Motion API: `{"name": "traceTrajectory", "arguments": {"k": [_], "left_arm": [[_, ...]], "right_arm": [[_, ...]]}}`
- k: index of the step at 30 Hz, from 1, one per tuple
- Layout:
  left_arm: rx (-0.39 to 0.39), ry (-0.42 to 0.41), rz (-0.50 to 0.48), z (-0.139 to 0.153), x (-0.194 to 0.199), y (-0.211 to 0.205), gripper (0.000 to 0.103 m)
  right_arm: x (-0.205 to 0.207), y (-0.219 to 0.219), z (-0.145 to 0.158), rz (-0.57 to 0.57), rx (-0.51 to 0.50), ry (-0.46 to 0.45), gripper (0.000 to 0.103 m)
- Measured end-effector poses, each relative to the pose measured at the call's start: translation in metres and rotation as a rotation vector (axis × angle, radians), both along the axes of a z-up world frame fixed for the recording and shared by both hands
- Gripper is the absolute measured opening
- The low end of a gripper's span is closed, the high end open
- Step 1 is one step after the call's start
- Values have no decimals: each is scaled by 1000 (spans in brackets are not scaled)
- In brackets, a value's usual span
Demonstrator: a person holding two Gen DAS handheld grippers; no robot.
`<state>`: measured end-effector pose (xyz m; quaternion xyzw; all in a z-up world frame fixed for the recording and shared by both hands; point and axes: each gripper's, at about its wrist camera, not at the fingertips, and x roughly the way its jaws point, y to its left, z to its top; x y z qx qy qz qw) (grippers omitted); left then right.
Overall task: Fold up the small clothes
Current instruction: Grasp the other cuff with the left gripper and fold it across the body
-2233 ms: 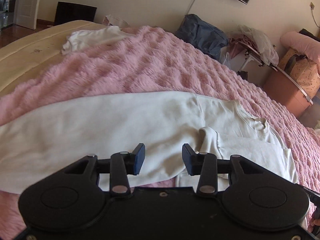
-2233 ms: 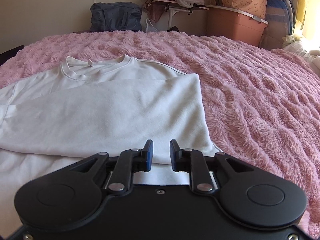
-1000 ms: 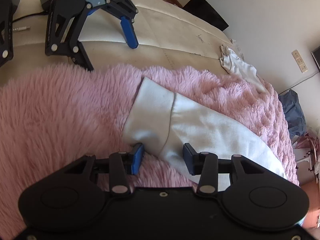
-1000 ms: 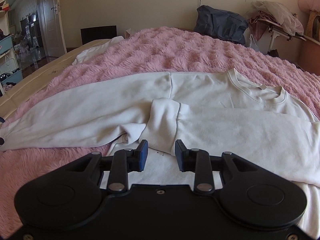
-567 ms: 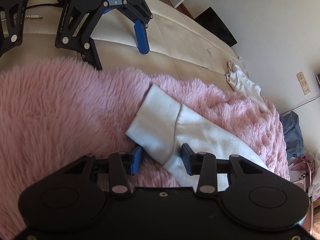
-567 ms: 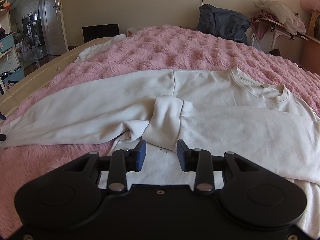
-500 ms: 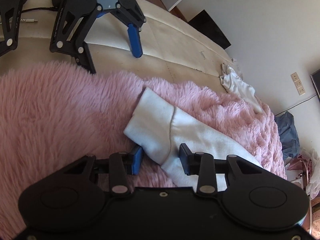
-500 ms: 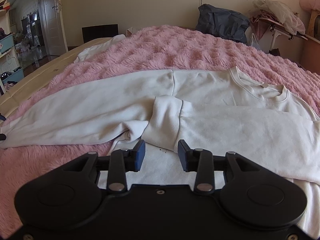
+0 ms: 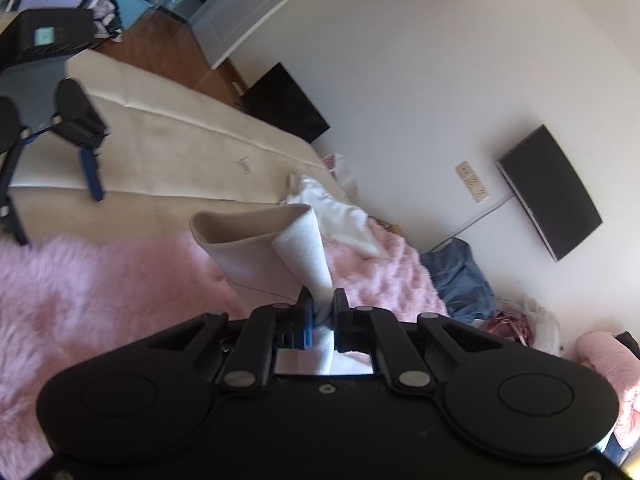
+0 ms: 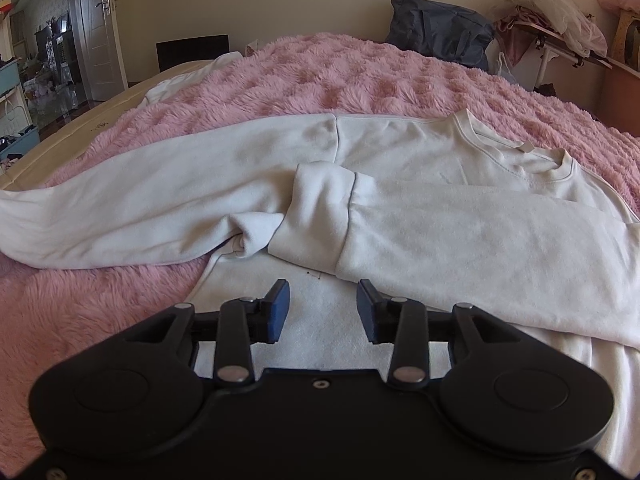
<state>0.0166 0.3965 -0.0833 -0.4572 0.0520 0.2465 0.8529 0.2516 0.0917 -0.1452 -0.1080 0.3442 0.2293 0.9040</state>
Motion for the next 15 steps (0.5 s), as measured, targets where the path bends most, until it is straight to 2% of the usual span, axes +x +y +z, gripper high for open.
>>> {"name": "traceTrajectory", "arguments": {"k": [3, 7, 11, 15], "left_arm": [[71, -58, -88, 35, 29, -21, 6], [111, -142, -230, 72, 75, -59, 6], [146, -197, -358, 96, 120, -109, 6], [139, -231, -487, 104, 166, -169, 6]], "right_arm": [[-2, -12, 7, -4, 9, -7, 38], [-5, -37, 23, -12, 15, -40, 38], [-9, -75, 39, -51, 43, -62, 42], [-15, -122, 50, -99, 49, -84, 43]]}}
